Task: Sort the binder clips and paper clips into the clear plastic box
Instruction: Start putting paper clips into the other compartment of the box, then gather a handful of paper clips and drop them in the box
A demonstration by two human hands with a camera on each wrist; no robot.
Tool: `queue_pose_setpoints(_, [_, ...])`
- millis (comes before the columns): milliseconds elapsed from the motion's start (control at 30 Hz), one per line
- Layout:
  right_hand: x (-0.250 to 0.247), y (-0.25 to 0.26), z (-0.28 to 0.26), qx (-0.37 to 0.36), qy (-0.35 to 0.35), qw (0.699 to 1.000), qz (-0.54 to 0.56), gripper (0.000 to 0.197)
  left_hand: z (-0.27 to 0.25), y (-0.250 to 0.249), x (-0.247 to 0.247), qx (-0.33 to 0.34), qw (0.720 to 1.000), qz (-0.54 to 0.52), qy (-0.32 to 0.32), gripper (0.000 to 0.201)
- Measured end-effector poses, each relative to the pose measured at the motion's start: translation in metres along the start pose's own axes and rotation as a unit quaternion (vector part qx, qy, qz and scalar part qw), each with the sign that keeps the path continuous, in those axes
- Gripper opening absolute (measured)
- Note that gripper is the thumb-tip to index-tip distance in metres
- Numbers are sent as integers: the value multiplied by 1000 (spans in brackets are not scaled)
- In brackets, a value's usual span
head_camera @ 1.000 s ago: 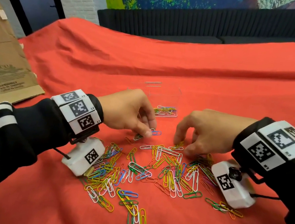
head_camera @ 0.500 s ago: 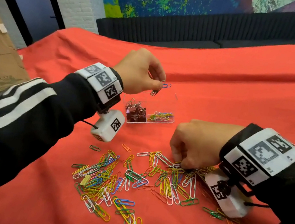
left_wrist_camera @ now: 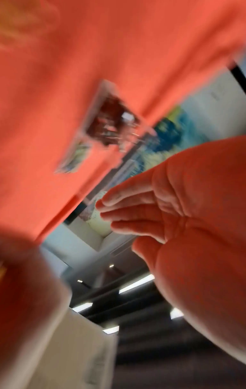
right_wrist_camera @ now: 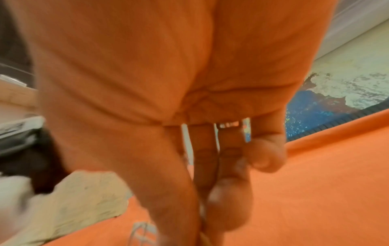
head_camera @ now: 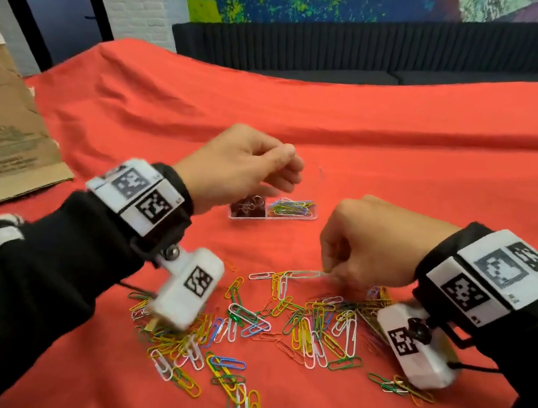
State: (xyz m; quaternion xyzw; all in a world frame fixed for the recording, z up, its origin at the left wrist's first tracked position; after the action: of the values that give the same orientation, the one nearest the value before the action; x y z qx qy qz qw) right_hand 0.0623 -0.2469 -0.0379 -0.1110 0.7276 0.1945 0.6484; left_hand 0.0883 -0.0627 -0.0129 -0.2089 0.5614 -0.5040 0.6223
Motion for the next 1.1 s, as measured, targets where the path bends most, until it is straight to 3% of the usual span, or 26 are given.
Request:
queue_pose_setpoints(67, [-7, 2, -1, -4, -32, 999, 25, 9, -25, 1, 7, -83, 982, -167, -20, 44])
queue_pose_setpoints(233, [-32, 32, -3, -62, -152, 964, 211, 11, -50, 5, 4, -189, 877, -440, -25, 68])
queue_pose_setpoints(367, [-42, 67, 9, -86, -191, 940, 268, 9, -61, 5, 9, -188, 813, -549, -39, 61])
queue_pose_setpoints(500, [-41, 88, 22, -54, -171, 963, 201, 3, -68, 12, 12, -155, 754, -633, -88, 56])
queue_pose_setpoints(600, [-40, 92, 23, -48, -160, 970, 179, 11, -68, 21, 12, -141, 723, -667, -114, 51])
queue_pose_setpoints(733, [-49, 74, 12, -55, -200, 956, 207, 6, -65, 36, 3, -151, 706, -668, -182, 49])
queue_pose_setpoints(833, [-30, 60, 5, -32, -76, 991, 104, 11, -66, 44, -5, -147, 704, -666, -195, 50])
queue_pose_setpoints(933, [4, 54, 1, -41, 55, 997, -43, 45, -65, 46, -9, -153, 708, -661, -197, 56])
queue_pose_setpoints(1000, [15, 54, 2, -79, 77, 991, -74, 60, -65, 46, -8, -157, 712, -658, -190, 61])
queue_pose_setpoints(1100, [14, 56, 5, -95, 64, 991, -73, 48, -67, 47, -7, -158, 716, -653, -189, 66])
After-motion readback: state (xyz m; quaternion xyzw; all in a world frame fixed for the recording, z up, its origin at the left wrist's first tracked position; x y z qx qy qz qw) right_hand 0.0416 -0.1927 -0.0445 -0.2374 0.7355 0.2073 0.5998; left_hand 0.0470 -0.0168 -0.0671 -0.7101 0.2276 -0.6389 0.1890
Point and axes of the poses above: each hand's wrist, its own z-axis towards the middle knuckle, its own x-axis out of the palm, y = z × x, the point moved 2 cm from there along z, towards the middle knuckle, and after that the axes turned 10 degrees about x, right-handed, at the moved point
